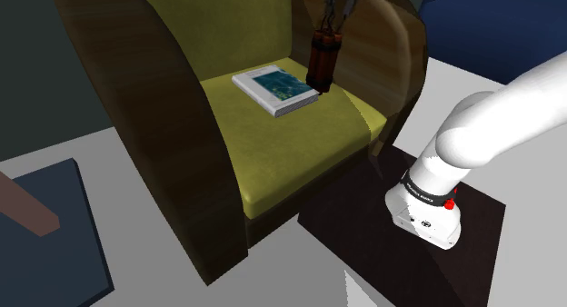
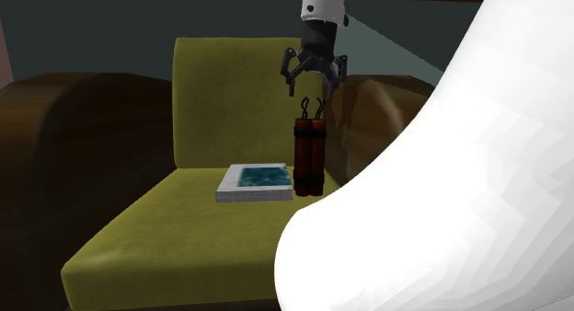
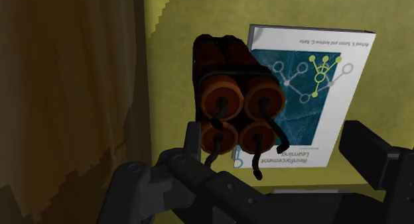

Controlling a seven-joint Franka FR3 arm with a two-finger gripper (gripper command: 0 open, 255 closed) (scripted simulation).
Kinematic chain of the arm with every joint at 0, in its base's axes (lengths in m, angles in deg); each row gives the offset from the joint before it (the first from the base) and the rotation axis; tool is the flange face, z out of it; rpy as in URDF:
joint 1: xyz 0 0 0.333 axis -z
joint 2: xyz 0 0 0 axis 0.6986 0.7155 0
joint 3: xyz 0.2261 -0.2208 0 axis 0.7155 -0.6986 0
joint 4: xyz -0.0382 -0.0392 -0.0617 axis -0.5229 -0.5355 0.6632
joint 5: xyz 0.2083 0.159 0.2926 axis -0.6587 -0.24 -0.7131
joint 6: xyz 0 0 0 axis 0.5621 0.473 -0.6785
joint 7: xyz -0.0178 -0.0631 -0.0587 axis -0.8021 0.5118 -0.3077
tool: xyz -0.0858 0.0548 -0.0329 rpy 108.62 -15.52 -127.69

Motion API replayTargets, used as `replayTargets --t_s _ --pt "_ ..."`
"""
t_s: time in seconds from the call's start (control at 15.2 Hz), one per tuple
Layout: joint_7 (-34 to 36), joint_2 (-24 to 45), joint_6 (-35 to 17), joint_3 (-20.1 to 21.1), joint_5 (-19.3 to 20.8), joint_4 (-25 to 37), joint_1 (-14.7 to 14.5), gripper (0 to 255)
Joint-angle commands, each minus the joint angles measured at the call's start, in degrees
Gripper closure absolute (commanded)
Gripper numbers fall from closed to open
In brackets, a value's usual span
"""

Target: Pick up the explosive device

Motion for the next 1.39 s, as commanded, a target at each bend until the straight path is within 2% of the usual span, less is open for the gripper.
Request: replayTargets --t_s 0.0,0.46,0.53,1.12,1.32 --pt "-0.04 0.84 -1.23 -0.36 -0.27 -0.37 0.15 0" --pt "-0.37 0.28 -5.43 -0.39 -0.27 -5.14 0.21 0" --pt "-0.52 0.36 -5.44 -0.5 -0.24 -5.07 0.26 255" --pt "-0.37 0.28 -5.43 -0.38 -0.27 -5.13 0.22 255" --pt "-0.19 0.54 -3.17 -0.36 -0.27 -2.61 0.19 255"
